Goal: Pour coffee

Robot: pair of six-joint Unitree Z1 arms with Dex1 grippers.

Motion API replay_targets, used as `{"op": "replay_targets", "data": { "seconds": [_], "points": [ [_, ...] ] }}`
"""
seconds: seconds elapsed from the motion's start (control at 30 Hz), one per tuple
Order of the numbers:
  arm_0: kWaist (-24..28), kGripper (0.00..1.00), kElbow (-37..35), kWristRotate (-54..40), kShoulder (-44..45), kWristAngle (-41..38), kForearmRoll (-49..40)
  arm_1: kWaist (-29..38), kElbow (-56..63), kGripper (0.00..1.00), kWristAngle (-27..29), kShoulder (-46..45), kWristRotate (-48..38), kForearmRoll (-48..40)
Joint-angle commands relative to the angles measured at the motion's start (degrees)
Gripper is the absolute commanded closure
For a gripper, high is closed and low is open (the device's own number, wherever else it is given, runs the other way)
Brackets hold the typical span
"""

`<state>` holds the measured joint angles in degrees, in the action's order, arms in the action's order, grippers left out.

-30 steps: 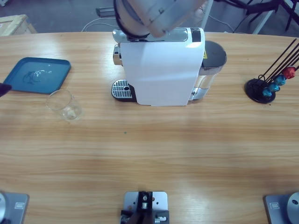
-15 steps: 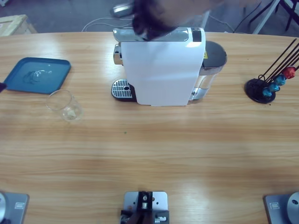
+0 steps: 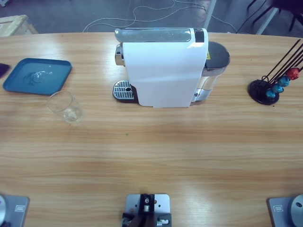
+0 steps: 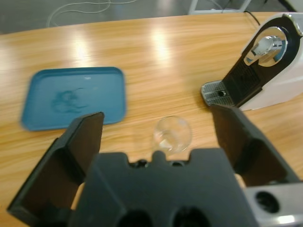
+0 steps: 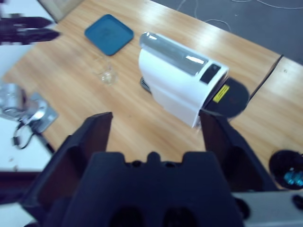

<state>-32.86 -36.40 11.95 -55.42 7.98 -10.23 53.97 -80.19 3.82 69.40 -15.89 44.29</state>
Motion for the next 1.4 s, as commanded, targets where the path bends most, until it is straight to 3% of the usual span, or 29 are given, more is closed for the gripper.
{"op": "replay_targets", "data": {
  "seconds": [0.03, 0.17, 0.6, 1.4],
  "points": [
    [0.69, 0.116, 6.27, -8.14, -12.00, -8.25, 16.75, -0.62, 4.08, 0.000, -4.93, -6.29, -1.87, 4.23],
    [0.69, 0.110, 7.19, -12.25, -15.51, -7.02, 16.82, -0.62, 5.63, 0.000, -5.67, -6.17, -1.87, 3.91],
    [0.69, 0.092, 12.20, -7.68, -16.65, -8.42, 17.35, -0.62, 9.88, 0.000, -7.77, -4.89, -1.69, -1.50],
    [0.71, 0.087, 12.27, -6.05, -31.28, -8.42, 23.10, -0.62, 8.56, 0.000, -7.77, -4.06, -0.81, -0.87]
  ]
}}
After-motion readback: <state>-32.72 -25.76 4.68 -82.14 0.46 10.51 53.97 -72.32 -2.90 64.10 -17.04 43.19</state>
